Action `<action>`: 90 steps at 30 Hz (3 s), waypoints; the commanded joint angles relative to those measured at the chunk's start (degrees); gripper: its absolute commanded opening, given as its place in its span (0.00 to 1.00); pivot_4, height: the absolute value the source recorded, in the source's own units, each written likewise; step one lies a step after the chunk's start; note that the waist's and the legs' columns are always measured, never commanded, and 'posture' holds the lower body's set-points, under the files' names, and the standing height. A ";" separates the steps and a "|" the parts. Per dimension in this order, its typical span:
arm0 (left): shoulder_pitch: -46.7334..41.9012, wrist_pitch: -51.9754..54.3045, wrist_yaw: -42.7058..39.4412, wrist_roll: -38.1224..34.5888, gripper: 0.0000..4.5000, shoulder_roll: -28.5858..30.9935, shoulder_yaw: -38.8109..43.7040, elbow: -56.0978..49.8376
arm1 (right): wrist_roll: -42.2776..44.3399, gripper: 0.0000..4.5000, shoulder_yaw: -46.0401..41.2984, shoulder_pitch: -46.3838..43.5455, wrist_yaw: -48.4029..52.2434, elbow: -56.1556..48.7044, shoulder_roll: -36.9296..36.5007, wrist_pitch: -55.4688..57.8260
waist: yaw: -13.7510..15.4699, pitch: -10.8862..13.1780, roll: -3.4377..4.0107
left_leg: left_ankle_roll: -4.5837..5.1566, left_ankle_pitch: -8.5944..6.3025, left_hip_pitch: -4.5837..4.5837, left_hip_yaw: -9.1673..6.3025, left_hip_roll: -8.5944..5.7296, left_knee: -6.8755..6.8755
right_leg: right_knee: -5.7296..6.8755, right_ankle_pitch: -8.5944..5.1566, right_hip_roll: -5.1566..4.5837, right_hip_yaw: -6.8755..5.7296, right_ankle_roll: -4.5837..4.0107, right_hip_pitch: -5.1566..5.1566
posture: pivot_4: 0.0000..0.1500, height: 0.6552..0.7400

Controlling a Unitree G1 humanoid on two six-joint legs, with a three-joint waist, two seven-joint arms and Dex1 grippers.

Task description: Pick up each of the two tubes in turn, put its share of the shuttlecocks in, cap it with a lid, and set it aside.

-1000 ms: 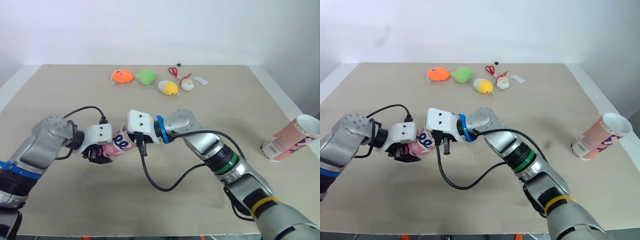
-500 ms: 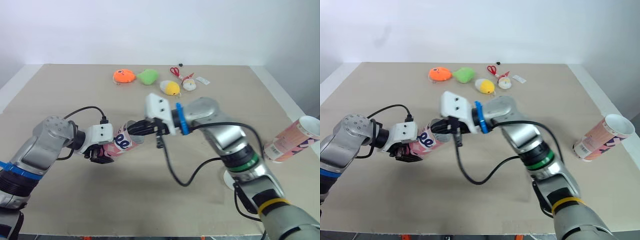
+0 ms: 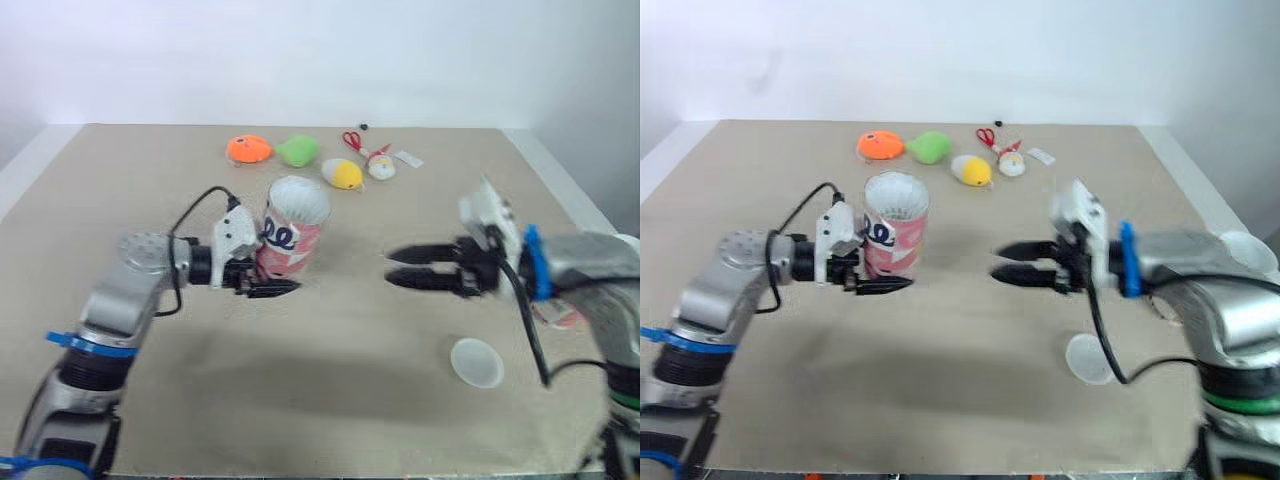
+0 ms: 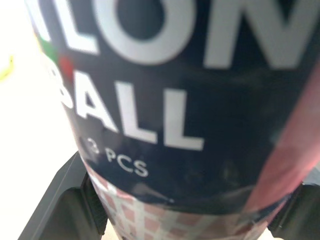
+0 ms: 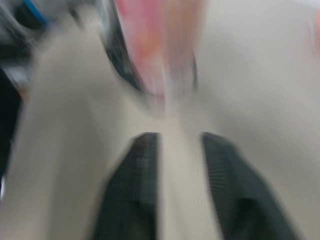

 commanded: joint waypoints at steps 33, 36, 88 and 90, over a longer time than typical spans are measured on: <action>12.03 -25.94 9.59 5.68 0.74 -12.75 -6.73 19.56 | -20.25 0.40 7.44 15.54 3.13 18.60 -6.29 -26.99 | -0.09 -0.09 0.12 | 0.01 0.09 0.69 0.15 0.03 0.16 | 0.01 0.00 0.12 0.25 0.14 0.54 | 1.00 1.00; 11.94 -25.92 9.68 5.76 0.74 -12.90 -6.89 19.73 | -19.98 0.06 6.86 16.16 3.34 18.38 -6.55 -26.82 | -0.09 -0.10 0.10 | 0.01 0.09 0.73 0.15 0.03 0.16 | 0.00 -0.01 0.11 0.25 0.14 0.58 | 1.00 1.00; 13.40 -22.59 10.83 6.18 0.74 -12.06 -7.91 18.33 | -26.68 0.00 33.23 -40.01 1.50 11.24 18.58 -18.80 | -0.10 -0.11 0.33 | -0.09 -0.02 0.51 0.07 0.14 -0.13 | -0.02 0.04 0.16 0.10 -0.32 0.23 | 1.00 1.00; 13.42 -22.53 10.81 6.19 0.74 -12.03 -7.96 18.31 | -27.04 0.00 33.17 -39.72 1.41 11.32 18.94 -18.99 | -0.10 -0.11 0.32 | -0.09 -0.02 0.52 0.08 0.14 -0.13 | -0.02 0.02 0.16 0.10 -0.33 0.22 | 1.00 1.00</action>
